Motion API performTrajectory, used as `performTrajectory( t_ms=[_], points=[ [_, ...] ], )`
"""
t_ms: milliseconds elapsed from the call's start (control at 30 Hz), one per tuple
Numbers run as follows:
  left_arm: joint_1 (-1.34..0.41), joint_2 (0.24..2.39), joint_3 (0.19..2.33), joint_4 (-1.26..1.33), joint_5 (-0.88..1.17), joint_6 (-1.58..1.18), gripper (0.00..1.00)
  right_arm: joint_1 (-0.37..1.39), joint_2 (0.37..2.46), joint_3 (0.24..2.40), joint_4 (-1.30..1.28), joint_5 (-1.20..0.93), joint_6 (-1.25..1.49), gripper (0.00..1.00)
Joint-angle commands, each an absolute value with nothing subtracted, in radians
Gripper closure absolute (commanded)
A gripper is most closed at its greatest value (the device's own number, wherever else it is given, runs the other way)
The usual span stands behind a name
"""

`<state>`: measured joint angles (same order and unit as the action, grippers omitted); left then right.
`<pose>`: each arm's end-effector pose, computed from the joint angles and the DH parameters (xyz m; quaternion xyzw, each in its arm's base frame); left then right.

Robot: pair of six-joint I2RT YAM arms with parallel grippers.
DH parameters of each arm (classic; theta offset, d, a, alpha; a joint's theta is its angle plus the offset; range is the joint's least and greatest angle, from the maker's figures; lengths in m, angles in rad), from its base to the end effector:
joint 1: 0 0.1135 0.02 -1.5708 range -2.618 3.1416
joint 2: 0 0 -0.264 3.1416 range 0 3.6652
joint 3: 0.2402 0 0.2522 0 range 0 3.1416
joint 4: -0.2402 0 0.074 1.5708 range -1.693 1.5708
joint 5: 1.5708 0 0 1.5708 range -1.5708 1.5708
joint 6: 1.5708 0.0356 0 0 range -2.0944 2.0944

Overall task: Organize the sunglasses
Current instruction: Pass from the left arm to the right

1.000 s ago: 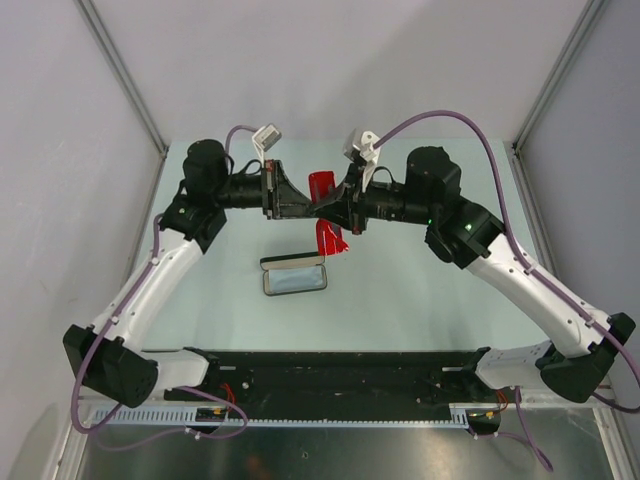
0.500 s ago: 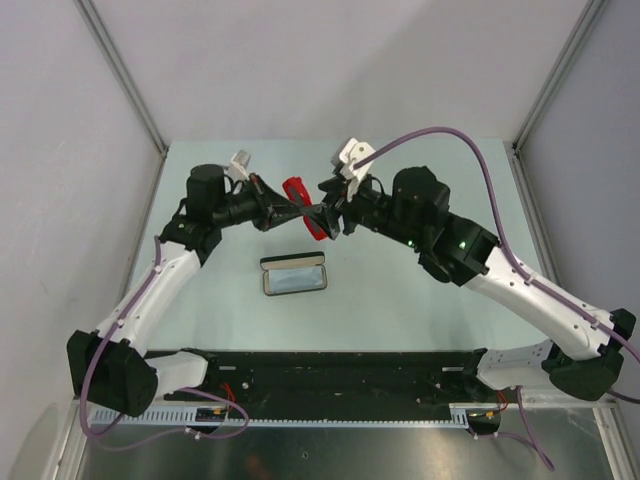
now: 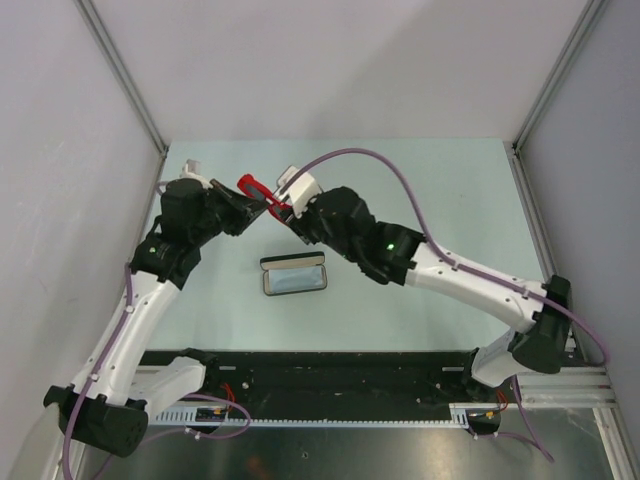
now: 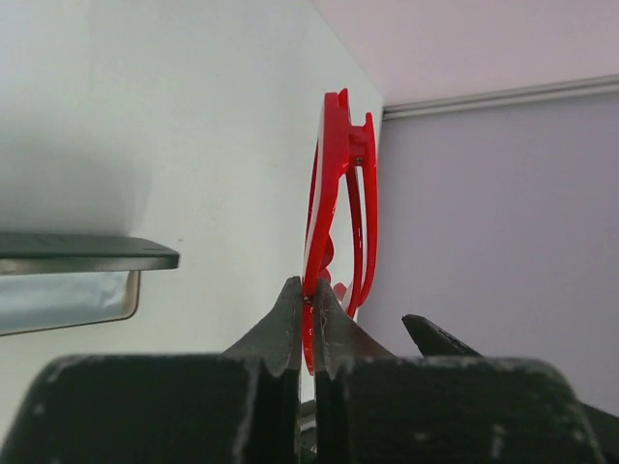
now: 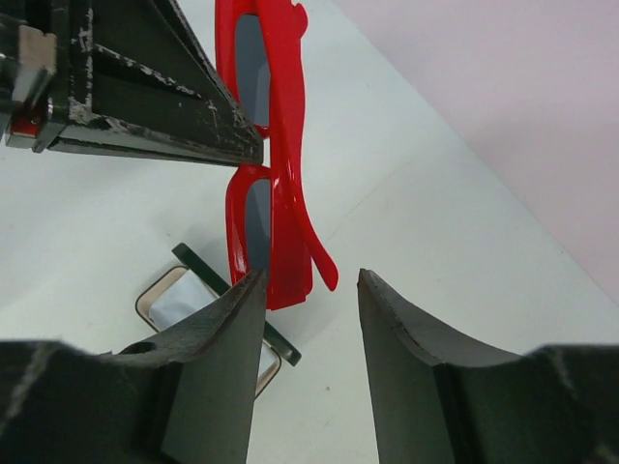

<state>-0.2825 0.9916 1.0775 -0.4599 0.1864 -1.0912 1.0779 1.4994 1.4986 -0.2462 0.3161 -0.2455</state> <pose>0.2055 -0.0665 0.3754 -0.2754 0.7769 -0.4151 0.3849 0.1757 0.3038 0.4103 -0.4023 0.6740 0.1318 0.6053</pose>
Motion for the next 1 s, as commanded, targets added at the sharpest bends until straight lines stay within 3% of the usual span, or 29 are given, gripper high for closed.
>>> performTrajectory(
  t_ms=[0,433,533,700,967],
  points=[
    [-0.296,0.986,1.118,-0.525,0.068,-1.097,1.00,1.117,1.537,1.509,-0.098,0.428,-0.308,0.52],
    [-0.304,0.985,1.146,-0.574,0.015,-1.068,1.00,1.150,1.609,1.509,-0.009,0.431,-0.341,0.49],
    [-0.304,0.983,1.146,-0.577,0.018,-1.069,0.99,1.150,1.631,1.509,0.041,0.452,-0.345,0.40],
    [-0.304,0.982,1.151,-0.580,0.018,-1.065,0.99,1.150,1.661,1.509,0.066,0.462,-0.348,0.36],
    [-0.304,0.980,1.155,-0.581,0.025,-1.065,1.00,1.146,1.697,1.508,0.090,0.515,-0.354,0.48]
  ],
)
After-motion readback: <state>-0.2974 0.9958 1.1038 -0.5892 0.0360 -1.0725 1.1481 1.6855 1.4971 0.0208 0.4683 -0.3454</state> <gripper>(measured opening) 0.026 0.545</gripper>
